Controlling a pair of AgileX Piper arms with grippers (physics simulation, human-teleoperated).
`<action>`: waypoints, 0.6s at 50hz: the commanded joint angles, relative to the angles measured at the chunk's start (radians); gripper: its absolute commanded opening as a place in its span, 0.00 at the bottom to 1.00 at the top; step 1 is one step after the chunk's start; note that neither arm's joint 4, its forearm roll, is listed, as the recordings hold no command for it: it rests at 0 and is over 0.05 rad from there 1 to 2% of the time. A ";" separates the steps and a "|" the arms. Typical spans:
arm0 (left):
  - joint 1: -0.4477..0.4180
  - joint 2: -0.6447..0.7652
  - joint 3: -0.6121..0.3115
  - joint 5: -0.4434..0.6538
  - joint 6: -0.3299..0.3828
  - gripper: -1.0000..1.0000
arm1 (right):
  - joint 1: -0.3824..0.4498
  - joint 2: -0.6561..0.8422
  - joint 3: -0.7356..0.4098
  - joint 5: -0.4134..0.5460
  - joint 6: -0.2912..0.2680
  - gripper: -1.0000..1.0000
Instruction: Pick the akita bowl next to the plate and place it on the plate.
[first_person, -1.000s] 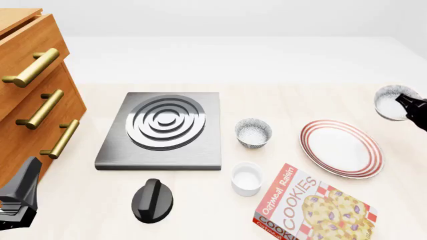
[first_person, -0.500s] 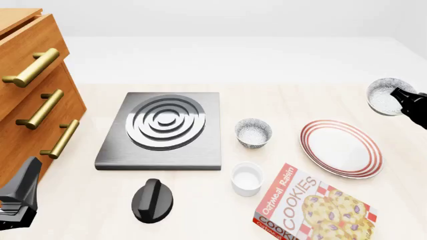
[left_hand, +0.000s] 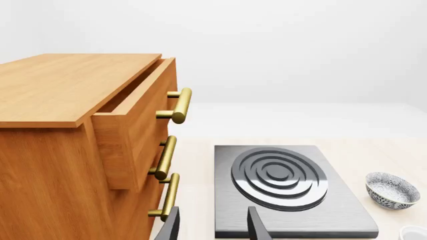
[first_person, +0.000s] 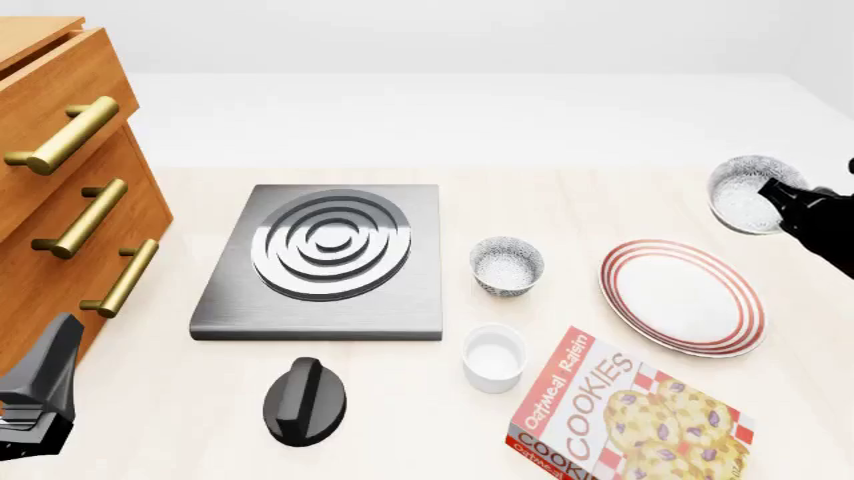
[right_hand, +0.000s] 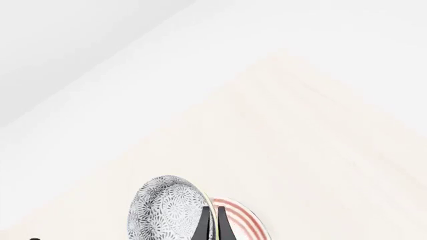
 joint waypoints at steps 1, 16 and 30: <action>0.000 0.000 0.000 0.000 0.000 1.00 | 0.037 -0.048 0.046 -0.009 0.011 0.00; 0.000 0.000 0.000 0.000 0.000 1.00 | 0.063 -0.041 0.089 -0.044 0.008 0.00; 0.000 0.000 0.000 0.000 0.000 1.00 | 0.080 -0.022 0.124 -0.079 0.000 0.00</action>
